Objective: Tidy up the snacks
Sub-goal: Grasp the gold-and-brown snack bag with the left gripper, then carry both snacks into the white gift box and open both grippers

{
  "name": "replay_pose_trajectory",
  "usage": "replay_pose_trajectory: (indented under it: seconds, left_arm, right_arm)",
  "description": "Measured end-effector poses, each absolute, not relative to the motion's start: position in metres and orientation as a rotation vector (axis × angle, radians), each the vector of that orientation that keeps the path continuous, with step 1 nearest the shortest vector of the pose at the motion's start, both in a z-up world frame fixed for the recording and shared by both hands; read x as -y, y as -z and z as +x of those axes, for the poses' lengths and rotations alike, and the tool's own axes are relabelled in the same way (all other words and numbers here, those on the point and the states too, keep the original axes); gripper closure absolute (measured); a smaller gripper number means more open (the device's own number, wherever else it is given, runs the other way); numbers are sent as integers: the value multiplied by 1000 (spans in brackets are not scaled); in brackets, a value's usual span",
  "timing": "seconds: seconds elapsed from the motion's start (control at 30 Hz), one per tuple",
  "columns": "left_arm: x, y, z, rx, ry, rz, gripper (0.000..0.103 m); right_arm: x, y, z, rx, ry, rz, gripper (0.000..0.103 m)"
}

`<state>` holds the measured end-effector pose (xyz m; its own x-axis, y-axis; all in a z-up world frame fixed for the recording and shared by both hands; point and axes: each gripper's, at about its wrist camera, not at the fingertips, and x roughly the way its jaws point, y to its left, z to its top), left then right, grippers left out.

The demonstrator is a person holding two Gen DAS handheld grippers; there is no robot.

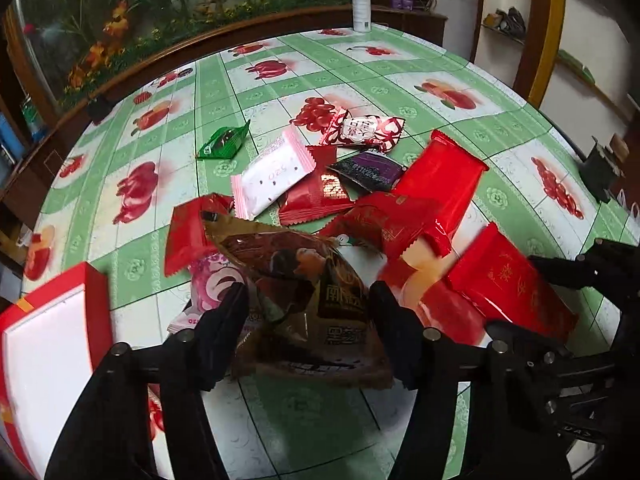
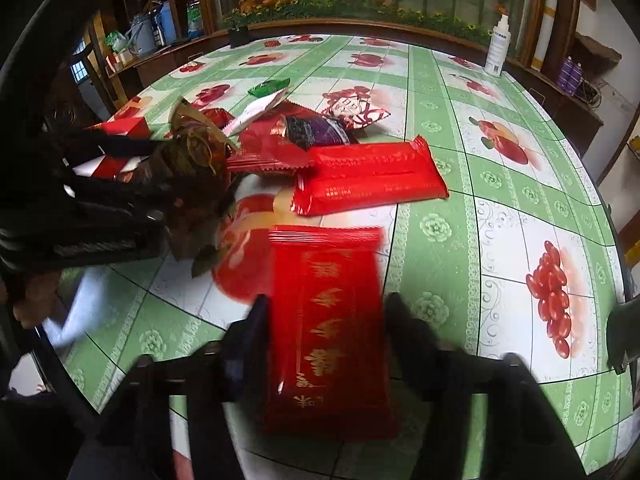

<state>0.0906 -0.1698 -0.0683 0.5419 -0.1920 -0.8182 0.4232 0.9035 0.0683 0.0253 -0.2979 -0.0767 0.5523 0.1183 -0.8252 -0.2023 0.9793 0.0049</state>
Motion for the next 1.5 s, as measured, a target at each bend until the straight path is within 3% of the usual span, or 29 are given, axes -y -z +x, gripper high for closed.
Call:
replay_pose_trajectory:
  seconds: [0.07,0.47,0.97,1.23,1.3,1.5]
  left_arm:
    - [166,67,90,-934,380,249,49]
    - [129,59,68,-953,410,157,57]
    - [67,49,36,-941,440,61,68]
    - [52,49,22,-912,491,39,74]
    - [50,51,22,-919,510,13,86]
    - [50,53,22,-903,496,6,87]
  right_arm:
    - [296,77,25,-960,-184,-91,50]
    - [292,76,17,-945,-227,20,53]
    - [284,97,25,-1011,-567,629,54]
    - [259,100,28,-1015,-611,652,54]
    - [252,100,30,-1016,-637,661,54]
    - [238,101,34,-991,-665,678,54]
